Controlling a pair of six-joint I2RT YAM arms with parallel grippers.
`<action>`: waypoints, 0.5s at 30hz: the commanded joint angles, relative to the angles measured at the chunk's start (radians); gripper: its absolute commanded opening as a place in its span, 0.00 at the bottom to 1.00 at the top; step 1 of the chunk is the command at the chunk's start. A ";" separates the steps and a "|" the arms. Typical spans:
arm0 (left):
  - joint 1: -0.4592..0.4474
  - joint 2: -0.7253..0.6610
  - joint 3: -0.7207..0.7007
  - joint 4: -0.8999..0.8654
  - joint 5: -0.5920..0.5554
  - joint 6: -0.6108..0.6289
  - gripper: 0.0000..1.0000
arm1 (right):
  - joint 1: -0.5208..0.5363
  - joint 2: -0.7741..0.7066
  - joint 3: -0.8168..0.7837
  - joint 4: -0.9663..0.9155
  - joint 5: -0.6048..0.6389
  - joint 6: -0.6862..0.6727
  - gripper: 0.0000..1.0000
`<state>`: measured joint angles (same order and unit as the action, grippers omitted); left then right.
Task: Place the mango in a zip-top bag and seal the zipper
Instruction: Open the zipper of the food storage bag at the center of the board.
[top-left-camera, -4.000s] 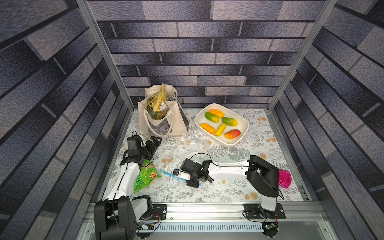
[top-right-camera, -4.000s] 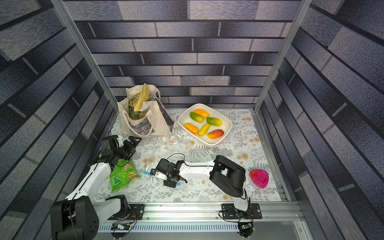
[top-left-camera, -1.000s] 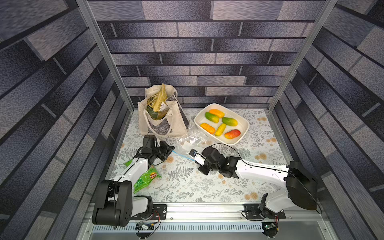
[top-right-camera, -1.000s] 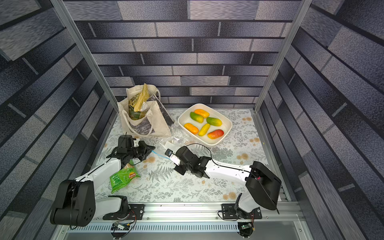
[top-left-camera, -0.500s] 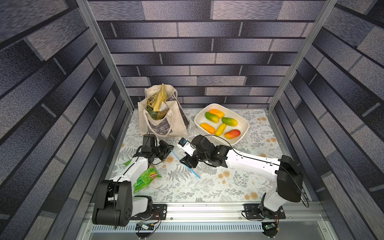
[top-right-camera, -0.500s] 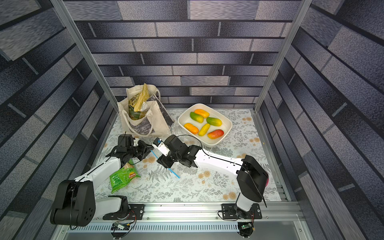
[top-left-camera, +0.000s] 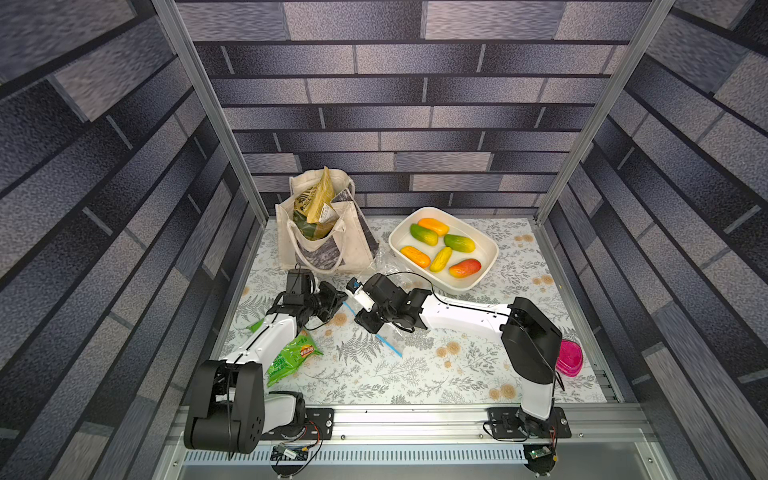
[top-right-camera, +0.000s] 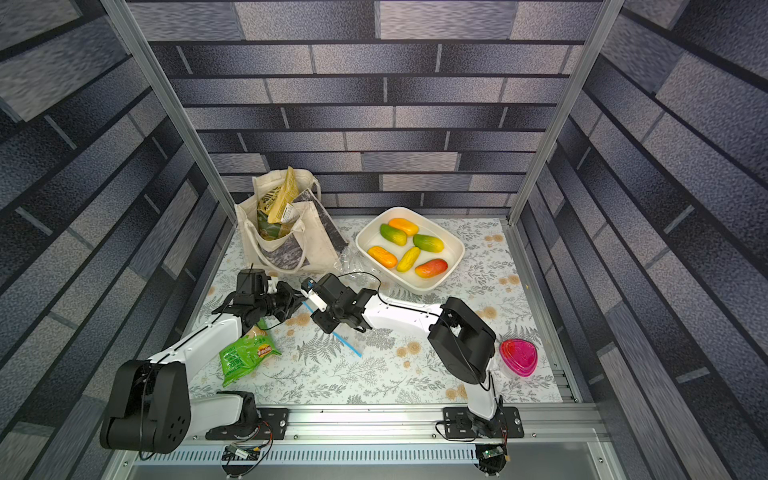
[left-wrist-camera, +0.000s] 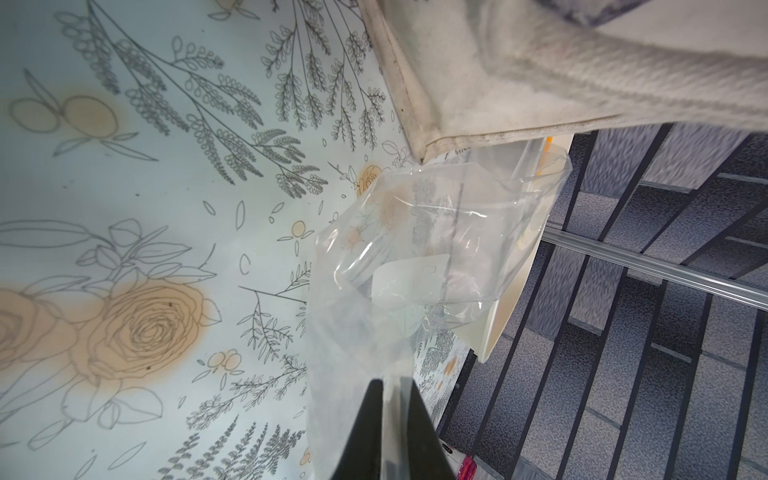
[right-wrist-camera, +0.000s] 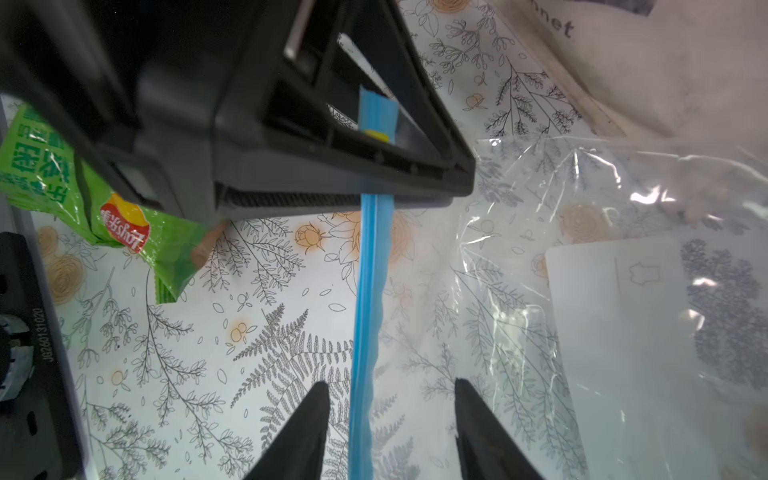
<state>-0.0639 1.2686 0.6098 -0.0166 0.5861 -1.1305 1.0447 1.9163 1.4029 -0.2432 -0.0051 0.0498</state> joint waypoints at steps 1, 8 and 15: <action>-0.004 -0.025 0.027 -0.024 -0.017 0.031 0.13 | -0.019 -0.001 0.016 -0.008 -0.004 0.005 0.45; -0.004 -0.021 0.030 -0.026 -0.017 0.043 0.13 | -0.034 -0.023 -0.004 0.022 -0.064 0.020 0.44; -0.005 -0.025 0.033 -0.030 -0.020 0.046 0.13 | -0.051 0.001 0.009 0.022 -0.086 0.027 0.41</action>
<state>-0.0639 1.2686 0.6106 -0.0242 0.5751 -1.1145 1.0088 1.9160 1.4033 -0.2352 -0.0586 0.0605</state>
